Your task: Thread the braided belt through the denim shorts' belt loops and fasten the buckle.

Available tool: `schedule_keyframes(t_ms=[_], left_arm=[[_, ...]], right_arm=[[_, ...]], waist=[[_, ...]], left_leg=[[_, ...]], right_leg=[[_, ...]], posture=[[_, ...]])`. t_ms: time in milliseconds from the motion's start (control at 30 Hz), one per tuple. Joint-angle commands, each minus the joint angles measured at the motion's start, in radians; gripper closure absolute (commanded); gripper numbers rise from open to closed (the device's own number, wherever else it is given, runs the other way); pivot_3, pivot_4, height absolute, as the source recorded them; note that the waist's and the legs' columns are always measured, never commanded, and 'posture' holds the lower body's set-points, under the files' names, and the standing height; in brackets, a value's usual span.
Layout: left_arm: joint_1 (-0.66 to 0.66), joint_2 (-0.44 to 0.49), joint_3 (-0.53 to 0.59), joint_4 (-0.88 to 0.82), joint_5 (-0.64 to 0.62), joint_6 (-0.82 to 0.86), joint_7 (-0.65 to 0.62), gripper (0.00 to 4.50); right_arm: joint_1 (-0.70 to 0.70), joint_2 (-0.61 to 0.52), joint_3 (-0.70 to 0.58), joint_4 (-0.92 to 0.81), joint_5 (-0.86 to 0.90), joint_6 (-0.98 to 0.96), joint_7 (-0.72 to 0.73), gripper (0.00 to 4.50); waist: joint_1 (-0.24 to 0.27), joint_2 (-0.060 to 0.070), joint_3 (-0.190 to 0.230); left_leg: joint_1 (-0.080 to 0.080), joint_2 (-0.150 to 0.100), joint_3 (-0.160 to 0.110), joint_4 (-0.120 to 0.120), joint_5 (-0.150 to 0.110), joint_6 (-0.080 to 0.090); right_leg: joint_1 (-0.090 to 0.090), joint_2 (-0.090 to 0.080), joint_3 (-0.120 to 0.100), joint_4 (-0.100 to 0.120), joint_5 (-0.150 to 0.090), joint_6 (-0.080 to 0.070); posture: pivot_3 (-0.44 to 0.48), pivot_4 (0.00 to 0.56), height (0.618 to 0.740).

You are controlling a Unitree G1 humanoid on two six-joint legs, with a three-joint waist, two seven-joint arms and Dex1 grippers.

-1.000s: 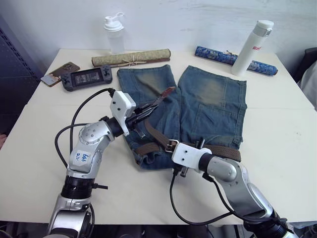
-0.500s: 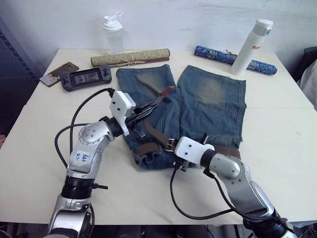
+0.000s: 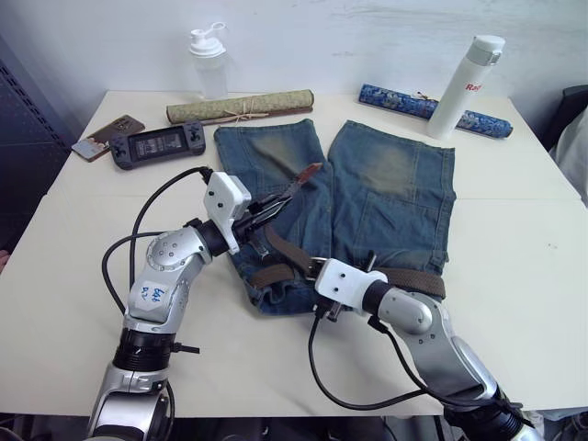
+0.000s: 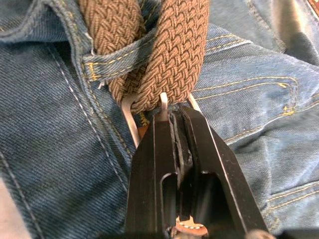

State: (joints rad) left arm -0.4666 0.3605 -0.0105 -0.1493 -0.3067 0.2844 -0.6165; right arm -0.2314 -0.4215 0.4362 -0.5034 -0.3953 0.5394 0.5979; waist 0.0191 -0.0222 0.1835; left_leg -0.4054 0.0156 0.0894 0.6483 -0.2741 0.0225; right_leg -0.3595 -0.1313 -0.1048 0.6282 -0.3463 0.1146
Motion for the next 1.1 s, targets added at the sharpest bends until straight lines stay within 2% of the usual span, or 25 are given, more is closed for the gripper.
schedule_keyframes(t_ms=[33, 333, 433, 533, 633, 733, 900, 1100], left_arm=[[-0.007, 0.004, 0.008, -0.039, 0.001, -0.013, 0.007, 4.5], [-0.035, 0.0, -0.002, -0.05, -0.026, -0.017, -0.02, 4.5], [-0.06, 0.032, -0.03, -0.053, -0.038, -0.033, -0.114, 4.5], [-0.136, 0.103, -0.044, -0.016, -0.085, -0.013, -0.285, 4.5], [-0.207, 0.161, -0.068, 0.059, -0.084, -0.037, -0.421, 4.5], [-0.279, 0.178, -0.075, 0.157, -0.076, -0.075, -0.511, 4.5], [-0.322, 0.167, -0.077, 0.295, -0.034, -0.144, -0.54, 4.5], [-0.329, 0.143, -0.072, 0.353, -0.013, -0.178, -0.521, 4.5]], right_arm=[[-0.008, 0.004, 0.034, 0.032, -0.028, -0.013, -0.009, 4.42], [-0.034, 0.01, 0.111, 0.077, -0.06, 0.064, 0.05, 4.42], [-0.051, 0.01, 0.119, 0.08, -0.055, 0.125, 0.086, 4.42], [-0.082, 0.017, 0.116, 0.079, -0.046, 0.214, 0.124, 4.42], [-0.118, 0.038, 0.104, 0.095, -0.043, 0.268, 0.119, 4.42], [-0.141, 0.042, 0.101, 0.11, -0.046, 0.28, 0.108, 4.42], [-0.129, 0.032, 0.09, 0.066, -0.036, 0.268, 0.103, 4.42], [-0.107, 0.039, 0.026, -0.017, -0.008, 0.266, 0.08, 4.42]], waist=[[-0.004, 0.0, 0.0], [-0.023, 0.0, 0.0], [-0.023, 0.0, 0.0], [-0.023, 0.0, 0.0], [-0.025, 0.0, -0.001], [-0.026, 0.001, -0.001], [-0.023, 0.0, -0.001], [-0.021, 0.0, -0.001]], left_leg=[[0.0, 0.0, 0.0, 0.0, 0.0, 0.0], [0.001, 0.001, 0.0, -0.001, 0.001, -0.001], [0.001, 0.001, 0.0, 0.0, 0.001, -0.001], [0.002, 0.002, 0.0, 0.0, 0.001, -0.002], [0.002, 0.002, 0.0, -0.001, 0.001, -0.002], [0.003, 0.002, 0.0, -0.001, 0.001, -0.002], [0.002, 0.001, 0.0, 0.0, 0.001, -0.002], [0.0, 0.001, 0.0, -0.001, 0.001, -0.001]], right_leg=[[0.0, 0.0, 0.0, 0.0, 0.0, 0.0], [0.0, 0.0, 0.0, 0.0, 0.0, 0.0], [0.001, 0.0, 0.0, 0.001, 0.0, 0.0], [0.001, 0.0, 0.0, 0.001, 0.0, 0.0], [0.001, 0.0, 0.0, 0.001, 0.0, -0.001], [0.001, 0.001, 0.0, 0.001, 0.0, -0.001], [0.0, 0.001, 0.0, 0.002, 0.0, -0.001], [-0.001, 0.001, 0.0, 0.002, 0.0, -0.001]], posture=[[0.0, 0.15, 0.717], [0.0, 0.15, 0.717], [0.0, 0.15, 0.717], [0.0, 0.15, 0.717], [0.0, 0.15, 0.717], [0.0, 0.15, 0.717], [0.0, 0.15, 0.717], [0.0, 0.15, 0.717]])
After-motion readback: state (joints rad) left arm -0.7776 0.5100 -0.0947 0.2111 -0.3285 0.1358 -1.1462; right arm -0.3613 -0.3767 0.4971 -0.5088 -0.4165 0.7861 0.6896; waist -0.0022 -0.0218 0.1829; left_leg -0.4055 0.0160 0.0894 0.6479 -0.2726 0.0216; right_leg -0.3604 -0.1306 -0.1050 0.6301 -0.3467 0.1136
